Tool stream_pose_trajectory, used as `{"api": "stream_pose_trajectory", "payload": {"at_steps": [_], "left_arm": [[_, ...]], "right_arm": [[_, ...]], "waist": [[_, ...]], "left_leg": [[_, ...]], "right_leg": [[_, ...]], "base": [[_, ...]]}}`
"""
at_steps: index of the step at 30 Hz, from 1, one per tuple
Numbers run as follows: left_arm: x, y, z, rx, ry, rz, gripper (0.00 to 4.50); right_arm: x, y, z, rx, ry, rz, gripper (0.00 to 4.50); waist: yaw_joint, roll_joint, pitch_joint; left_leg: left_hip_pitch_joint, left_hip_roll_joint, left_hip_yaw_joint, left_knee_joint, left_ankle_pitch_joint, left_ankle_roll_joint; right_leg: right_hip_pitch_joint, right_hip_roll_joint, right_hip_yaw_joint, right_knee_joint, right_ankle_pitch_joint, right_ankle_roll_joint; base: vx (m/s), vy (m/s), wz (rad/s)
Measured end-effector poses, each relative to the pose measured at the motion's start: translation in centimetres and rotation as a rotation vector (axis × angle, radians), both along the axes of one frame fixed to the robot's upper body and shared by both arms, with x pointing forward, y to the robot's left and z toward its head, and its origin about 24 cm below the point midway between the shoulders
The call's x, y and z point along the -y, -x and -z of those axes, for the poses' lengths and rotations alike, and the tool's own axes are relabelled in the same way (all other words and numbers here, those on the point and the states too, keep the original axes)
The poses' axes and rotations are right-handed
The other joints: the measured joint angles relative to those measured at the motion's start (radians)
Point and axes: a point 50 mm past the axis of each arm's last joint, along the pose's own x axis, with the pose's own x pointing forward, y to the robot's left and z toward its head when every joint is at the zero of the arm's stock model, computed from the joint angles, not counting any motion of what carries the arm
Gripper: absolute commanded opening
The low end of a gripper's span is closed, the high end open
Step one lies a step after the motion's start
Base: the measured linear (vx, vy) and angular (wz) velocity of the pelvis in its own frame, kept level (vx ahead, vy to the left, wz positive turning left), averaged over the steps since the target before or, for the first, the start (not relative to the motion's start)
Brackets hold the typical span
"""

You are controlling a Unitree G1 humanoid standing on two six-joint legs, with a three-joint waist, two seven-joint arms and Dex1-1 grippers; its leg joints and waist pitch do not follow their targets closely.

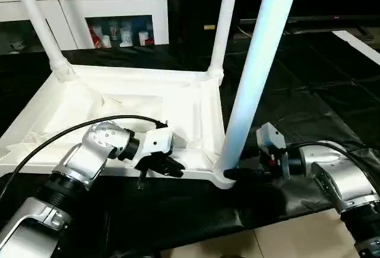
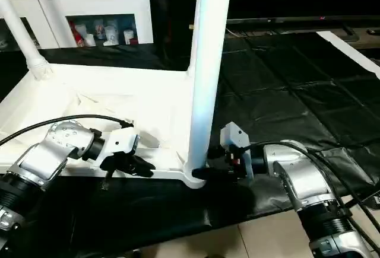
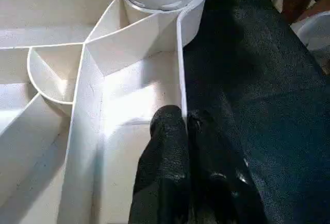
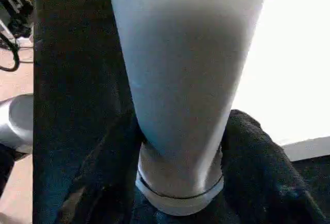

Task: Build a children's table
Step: Rotate leg to tighten

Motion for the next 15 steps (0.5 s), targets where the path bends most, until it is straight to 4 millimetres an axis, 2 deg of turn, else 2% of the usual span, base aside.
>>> {"api": "stream_pose_trajectory", "payload": {"at_steps": [3,15], "left_arm": [[-0.03,0.04,-0.05,0.003,-0.001,0.002,0.0],[0.18,0.12,0.08,0.001,0.006,-0.006,0.0]], "right_arm": [[-0.04,0.0,-0.02,0.005,-0.002,-0.003,1.99],[-0.06,0.18,0.12,0.003,-0.004,0.0,1.96]], "waist": [[0.0,0.0,0.0],[0.001,0.0,0.0]], "left_leg": [[0.0,0.0,0.0,0.0,0.0,0.0],[0.0,0.0,0.0,0.0,0.0,0.0]], "right_leg": [[0.0,0.0,0.0,0.0,0.0,0.0],[0.0,0.0,0.0,0.0,0.0,0.0]], "base": [[0.0,0.0,0.0],[0.0,0.0,0.0]]}}
